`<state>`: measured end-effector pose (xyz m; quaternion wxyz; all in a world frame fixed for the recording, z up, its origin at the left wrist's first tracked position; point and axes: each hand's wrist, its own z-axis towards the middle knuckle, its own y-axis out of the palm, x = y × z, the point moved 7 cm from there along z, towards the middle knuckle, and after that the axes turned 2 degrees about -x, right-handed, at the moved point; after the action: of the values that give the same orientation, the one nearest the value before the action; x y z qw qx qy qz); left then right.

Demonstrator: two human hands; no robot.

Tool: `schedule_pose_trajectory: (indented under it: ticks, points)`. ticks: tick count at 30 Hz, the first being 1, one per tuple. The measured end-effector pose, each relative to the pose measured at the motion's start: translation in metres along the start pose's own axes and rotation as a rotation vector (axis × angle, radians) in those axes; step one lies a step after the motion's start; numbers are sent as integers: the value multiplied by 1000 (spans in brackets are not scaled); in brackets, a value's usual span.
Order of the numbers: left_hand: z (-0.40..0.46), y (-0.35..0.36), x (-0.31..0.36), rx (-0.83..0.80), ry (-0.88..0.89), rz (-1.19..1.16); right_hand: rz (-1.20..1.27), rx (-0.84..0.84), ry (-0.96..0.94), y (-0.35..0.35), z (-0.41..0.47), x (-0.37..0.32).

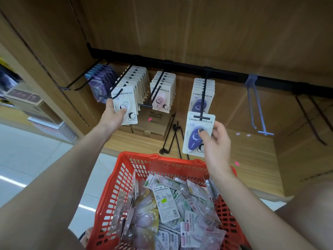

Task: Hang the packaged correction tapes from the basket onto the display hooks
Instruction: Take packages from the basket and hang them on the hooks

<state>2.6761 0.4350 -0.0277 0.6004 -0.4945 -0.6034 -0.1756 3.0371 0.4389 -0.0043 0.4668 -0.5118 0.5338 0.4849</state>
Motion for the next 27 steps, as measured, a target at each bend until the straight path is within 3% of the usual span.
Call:
schedule_pose_trajectory:
  ticks: [7,17,27]
  points:
    - [7,4,2,4,-2,4,-119,20,12,4,31,2]
    - [21,14,15,-3,0,267,-354,49,-20,13,88,5]
    - [15,9,6,33,-32,181,-598,70,59,10,95,3]
